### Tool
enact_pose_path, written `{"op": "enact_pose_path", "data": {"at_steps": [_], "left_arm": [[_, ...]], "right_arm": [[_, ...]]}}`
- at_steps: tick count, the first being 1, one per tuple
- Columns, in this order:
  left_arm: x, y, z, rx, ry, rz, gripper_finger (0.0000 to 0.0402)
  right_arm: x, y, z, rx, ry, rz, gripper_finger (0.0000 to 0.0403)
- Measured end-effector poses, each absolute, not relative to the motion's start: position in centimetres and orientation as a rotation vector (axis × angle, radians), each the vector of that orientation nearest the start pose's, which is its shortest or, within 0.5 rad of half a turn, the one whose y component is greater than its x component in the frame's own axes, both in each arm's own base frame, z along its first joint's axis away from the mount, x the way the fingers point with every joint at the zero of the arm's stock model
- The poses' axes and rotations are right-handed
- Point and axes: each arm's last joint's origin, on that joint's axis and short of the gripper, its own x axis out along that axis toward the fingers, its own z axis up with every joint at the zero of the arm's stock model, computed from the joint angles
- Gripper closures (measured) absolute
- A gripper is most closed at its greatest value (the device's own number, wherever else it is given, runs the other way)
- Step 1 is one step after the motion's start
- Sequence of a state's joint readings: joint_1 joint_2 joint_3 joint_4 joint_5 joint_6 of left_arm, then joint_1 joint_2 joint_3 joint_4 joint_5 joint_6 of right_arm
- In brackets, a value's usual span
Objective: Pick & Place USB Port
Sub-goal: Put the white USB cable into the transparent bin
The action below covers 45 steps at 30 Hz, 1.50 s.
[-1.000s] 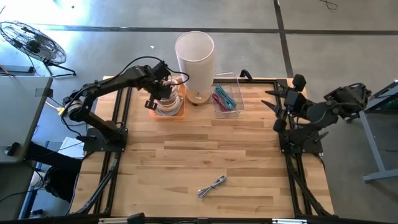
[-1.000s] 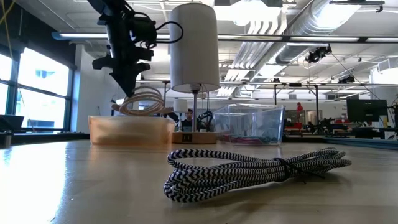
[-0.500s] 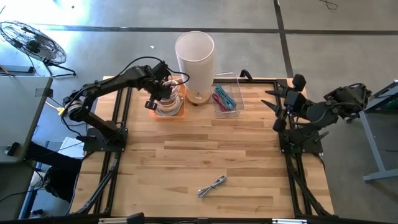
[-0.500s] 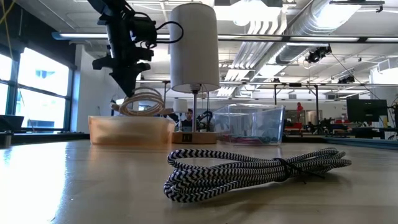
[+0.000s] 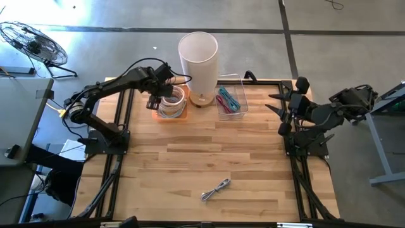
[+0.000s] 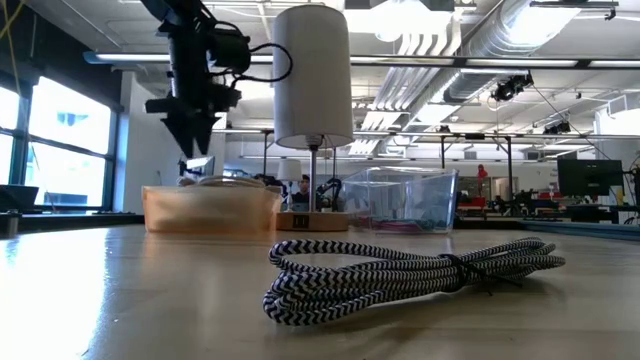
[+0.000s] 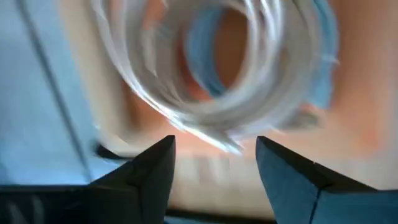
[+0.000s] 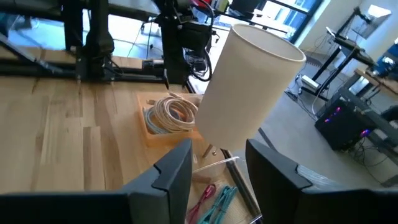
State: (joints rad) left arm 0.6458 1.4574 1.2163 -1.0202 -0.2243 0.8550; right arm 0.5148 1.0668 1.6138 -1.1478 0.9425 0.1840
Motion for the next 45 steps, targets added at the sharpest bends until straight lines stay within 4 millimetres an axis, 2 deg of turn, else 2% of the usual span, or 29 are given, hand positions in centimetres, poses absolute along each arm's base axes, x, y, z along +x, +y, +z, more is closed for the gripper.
{"op": "enact_pose_path", "data": {"at_steps": [3,8,11,15,22,27,31,34,38,41,45], "left_arm": [[20.6,15.9,27.1,0.277,1.528,0.107,0.0178],[19.9,13.1,27.2,-0.001,1.507,-0.117,0.0177],[19.8,10.9,28.0,-0.083,1.485,-0.211,0.0177],[19.5,7.6,29.5,-0.161,1.431,-0.255,0.0177],[17.1,0.7,32.8,-0.233,1.336,-0.179,0.0177],[15.5,-3.7,34.4,-0.233,1.181,-0.045,0.0177],[15.1,-6.8,35.1,-0.190,1.016,0.024,0.0177],[15.1,-8.8,34.9,-0.162,0.958,0.047,0.0177],[15.4,-11.2,34.0,-0.135,0.969,0.064,0.0177],[15.6,-12.8,33.2,-0.094,0.985,0.068,0.0177],[15.9,-14.6,32.0,-0.043,1.024,0.062,0.0177]], "right_arm": [[13.4,4.9,46.5,-0.268,0.430,-0.414,0.0261],[13.5,5.2,46.4,-0.302,0.466,-0.303,0.0260],[13.5,5.3,46.3,-0.301,0.477,-0.255,0.0260],[13.5,5.5,46.2,-0.287,0.487,-0.206,0.0260],[13.5,6.1,46.0,-0.236,0.526,0.002,0.0261],[14.3,6.8,44.4,-0.261,0.579,0.115,0.0261],[16.0,8.0,42.4,-0.312,0.625,0.194,0.0261],[17.9,9.0,40.9,-0.344,0.653,0.218,0.0261],[21.4,10.1,38.9,-0.343,0.721,0.282,0.0261],[24.1,10.9,37.6,-0.282,0.772,0.402,0.0263],[26.9,11.4,37.5,-0.183,0.802,0.546,0.0263]]}}
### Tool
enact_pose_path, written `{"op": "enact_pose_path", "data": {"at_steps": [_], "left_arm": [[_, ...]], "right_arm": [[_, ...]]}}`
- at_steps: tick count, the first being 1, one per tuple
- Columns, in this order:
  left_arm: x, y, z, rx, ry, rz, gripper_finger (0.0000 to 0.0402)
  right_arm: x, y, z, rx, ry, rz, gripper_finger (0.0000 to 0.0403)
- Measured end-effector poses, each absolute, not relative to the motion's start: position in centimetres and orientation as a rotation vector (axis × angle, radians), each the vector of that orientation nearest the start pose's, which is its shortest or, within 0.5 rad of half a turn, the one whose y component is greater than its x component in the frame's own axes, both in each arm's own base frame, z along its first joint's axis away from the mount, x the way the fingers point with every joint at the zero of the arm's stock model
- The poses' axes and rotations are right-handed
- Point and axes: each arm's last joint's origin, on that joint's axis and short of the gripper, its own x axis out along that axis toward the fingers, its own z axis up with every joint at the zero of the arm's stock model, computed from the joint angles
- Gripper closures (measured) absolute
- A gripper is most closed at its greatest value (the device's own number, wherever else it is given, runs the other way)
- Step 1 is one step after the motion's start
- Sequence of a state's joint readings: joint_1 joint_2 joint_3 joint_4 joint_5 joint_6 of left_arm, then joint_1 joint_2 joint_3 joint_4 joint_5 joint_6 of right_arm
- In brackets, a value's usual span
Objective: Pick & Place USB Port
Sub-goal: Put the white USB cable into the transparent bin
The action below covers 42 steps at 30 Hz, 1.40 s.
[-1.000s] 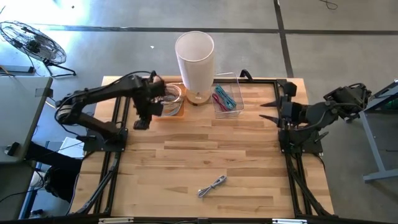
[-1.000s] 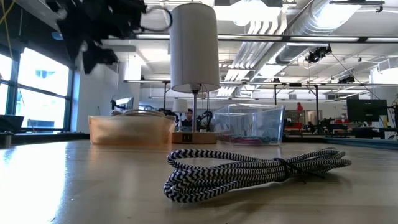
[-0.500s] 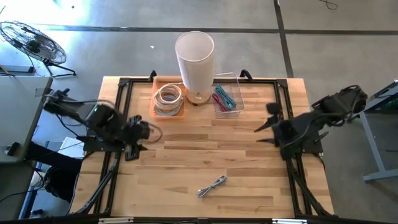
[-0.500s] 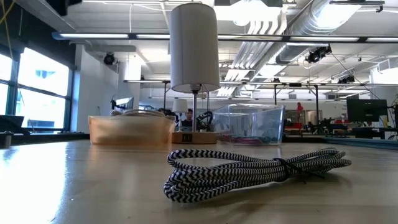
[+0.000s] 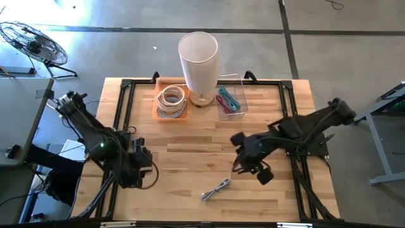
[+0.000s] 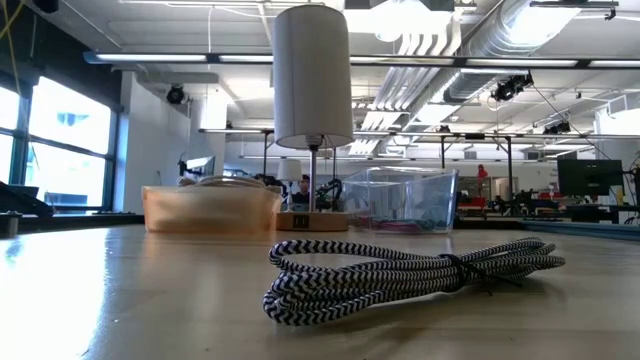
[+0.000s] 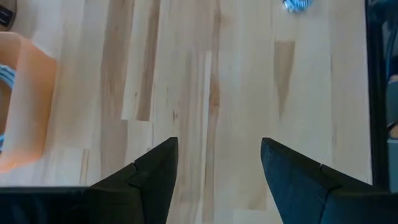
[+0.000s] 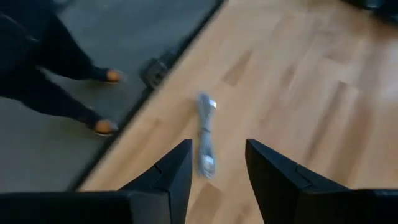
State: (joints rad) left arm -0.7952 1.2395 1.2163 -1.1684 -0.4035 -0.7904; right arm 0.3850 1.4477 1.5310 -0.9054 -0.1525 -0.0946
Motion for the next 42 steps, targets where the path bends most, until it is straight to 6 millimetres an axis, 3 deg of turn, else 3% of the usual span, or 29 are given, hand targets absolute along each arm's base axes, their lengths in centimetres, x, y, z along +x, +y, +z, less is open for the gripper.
{"op": "enact_pose_path", "data": {"at_steps": [7,15,21,30,36,42], "left_arm": [[15.9,-16.8,30.9,0.012,1.040,0.009,0.0177],[14.8,-19.1,31.1,0.021,0.967,-0.121,0.0177],[13.6,-20.1,31.2,0.050,0.932,-0.158,0.0177],[12.8,-20.5,31.3,0.098,0.899,-0.171,0.0177],[12.9,-20.5,31.3,0.139,0.892,-0.194,0.0177],[13.0,-20.8,31.4,0.164,0.871,-0.227,0.0177]], "right_arm": [[31.5,12.0,36.0,-0.167,0.819,0.504,0.0263],[35.0,14.0,31.1,-0.097,0.947,0.436,0.0263],[35.7,16.6,27.9,-0.054,1.054,0.403,0.0263],[36.1,19.9,24.0,-0.141,1.102,0.312,0.0263],[36.6,20.3,22.1,-0.140,1.135,0.232,0.0263],[37.0,20.1,21.7,-0.026,1.151,0.162,0.0263]]}}
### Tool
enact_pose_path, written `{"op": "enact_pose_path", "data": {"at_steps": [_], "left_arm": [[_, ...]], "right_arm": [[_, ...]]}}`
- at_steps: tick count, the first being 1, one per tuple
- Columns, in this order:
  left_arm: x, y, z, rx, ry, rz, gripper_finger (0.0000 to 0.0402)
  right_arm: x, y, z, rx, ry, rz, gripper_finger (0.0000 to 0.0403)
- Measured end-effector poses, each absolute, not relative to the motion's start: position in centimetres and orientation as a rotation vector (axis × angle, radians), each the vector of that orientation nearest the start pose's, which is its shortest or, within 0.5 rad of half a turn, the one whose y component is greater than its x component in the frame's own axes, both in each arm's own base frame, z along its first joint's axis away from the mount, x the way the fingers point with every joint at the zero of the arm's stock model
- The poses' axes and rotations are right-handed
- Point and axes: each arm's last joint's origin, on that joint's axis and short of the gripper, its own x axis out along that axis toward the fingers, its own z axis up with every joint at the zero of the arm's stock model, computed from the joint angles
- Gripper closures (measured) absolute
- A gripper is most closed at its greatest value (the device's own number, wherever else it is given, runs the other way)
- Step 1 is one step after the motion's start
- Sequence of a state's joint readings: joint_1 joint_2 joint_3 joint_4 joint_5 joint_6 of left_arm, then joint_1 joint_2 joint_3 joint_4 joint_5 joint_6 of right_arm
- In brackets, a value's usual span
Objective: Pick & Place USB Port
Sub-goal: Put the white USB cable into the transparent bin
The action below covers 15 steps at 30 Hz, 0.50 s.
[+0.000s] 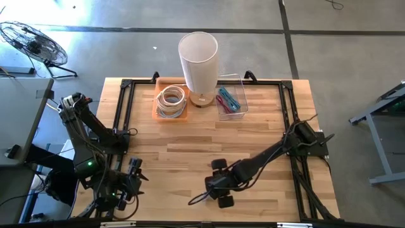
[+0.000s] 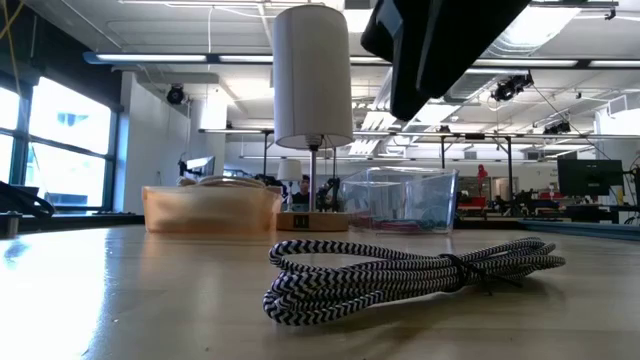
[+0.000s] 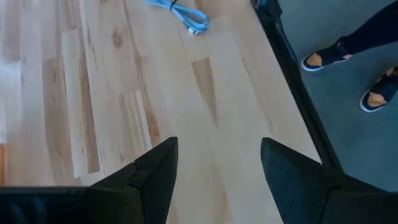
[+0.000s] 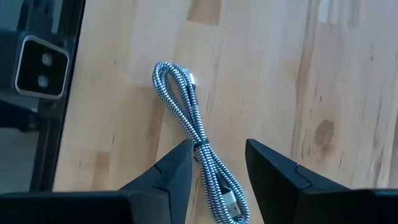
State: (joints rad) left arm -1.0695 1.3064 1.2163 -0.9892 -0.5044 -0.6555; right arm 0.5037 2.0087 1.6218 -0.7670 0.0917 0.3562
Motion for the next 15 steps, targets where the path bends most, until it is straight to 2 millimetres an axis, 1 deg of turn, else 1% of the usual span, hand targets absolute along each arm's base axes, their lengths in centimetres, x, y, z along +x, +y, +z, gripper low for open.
{"op": "enact_pose_path", "data": {"at_steps": [5,10,13,15], "left_arm": [[12.9,-20.8,31.4,0.169,0.878,-0.238,0.0177],[12.9,-20.7,31.4,0.173,0.881,-0.237,0.0177],[12.9,-20.7,31.4,0.185,0.879,-0.244,0.0177],[12.9,-20.7,31.4,0.186,0.880,-0.245,0.0177]], "right_arm": [[37.1,19.9,21.7,0.004,1.154,0.143,0.0263],[36.9,20.5,21.8,-0.015,1.132,0.153,0.0263],[36.6,20.8,21.8,-0.074,1.141,0.194,0.0263],[36.3,21.2,21.7,-0.151,1.147,0.258,0.0263]]}}
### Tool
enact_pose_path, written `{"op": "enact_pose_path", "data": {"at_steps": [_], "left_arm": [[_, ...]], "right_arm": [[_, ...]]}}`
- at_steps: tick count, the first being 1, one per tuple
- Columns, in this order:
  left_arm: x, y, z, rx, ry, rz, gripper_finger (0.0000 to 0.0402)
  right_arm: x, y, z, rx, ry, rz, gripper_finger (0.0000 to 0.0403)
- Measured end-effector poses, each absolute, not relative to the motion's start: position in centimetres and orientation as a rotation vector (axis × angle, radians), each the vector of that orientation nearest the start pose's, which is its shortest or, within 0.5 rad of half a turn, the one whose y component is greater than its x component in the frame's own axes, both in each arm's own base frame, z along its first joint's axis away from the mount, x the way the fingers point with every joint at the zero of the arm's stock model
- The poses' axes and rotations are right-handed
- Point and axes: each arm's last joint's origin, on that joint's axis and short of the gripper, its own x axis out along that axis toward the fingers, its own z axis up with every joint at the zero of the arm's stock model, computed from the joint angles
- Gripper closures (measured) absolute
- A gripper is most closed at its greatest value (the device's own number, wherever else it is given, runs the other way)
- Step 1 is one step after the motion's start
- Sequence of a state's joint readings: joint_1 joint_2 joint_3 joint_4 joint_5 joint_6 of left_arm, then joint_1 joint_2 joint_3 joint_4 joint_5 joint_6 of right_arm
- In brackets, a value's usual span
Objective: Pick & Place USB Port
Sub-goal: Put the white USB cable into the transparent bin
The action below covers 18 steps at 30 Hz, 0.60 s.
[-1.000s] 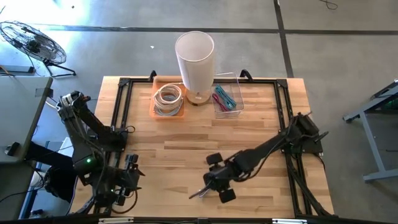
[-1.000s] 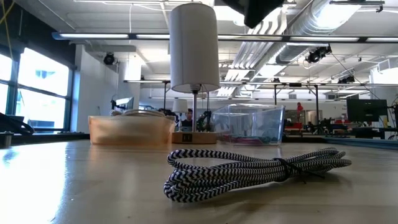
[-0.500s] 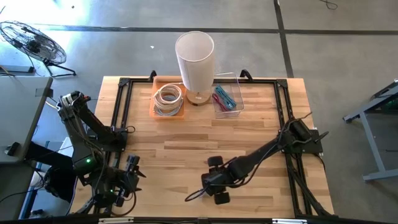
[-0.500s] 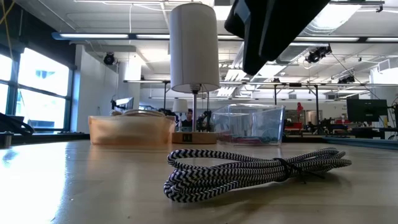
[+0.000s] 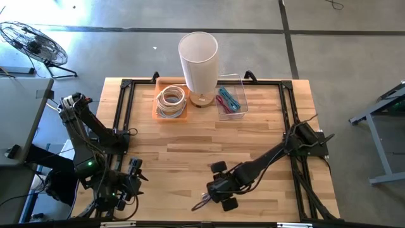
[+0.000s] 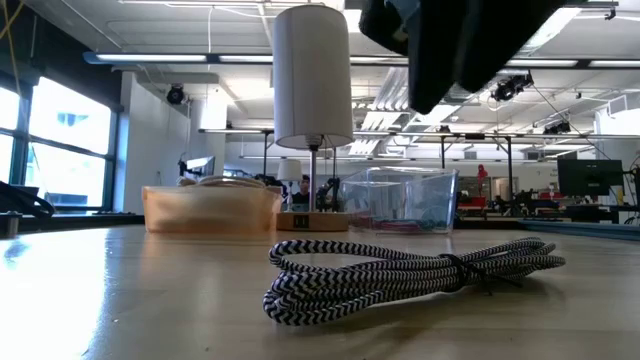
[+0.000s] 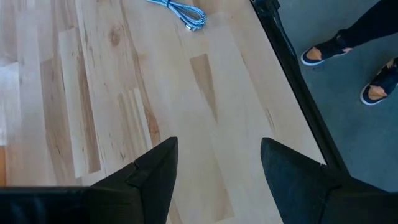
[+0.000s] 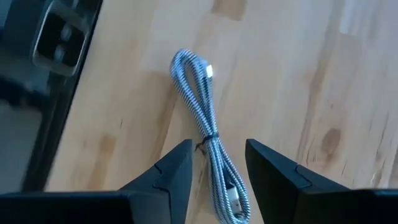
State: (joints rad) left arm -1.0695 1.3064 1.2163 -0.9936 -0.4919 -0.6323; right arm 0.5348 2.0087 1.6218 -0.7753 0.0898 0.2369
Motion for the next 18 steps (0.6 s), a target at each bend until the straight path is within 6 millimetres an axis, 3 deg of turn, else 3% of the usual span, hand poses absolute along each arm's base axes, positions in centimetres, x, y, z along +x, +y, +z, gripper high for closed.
{"op": "enact_pose_path", "data": {"at_steps": [5,18], "left_arm": [[12.9,-20.7,31.4,0.187,0.876,-0.241,0.0177],[13.0,-20.7,31.4,0.191,0.871,-0.233,0.0177]], "right_arm": [[35.9,21.6,21.6,-0.290,1.143,0.364,0.0263],[37.2,20.2,18.5,-0.286,1.264,0.395,0.0263]]}}
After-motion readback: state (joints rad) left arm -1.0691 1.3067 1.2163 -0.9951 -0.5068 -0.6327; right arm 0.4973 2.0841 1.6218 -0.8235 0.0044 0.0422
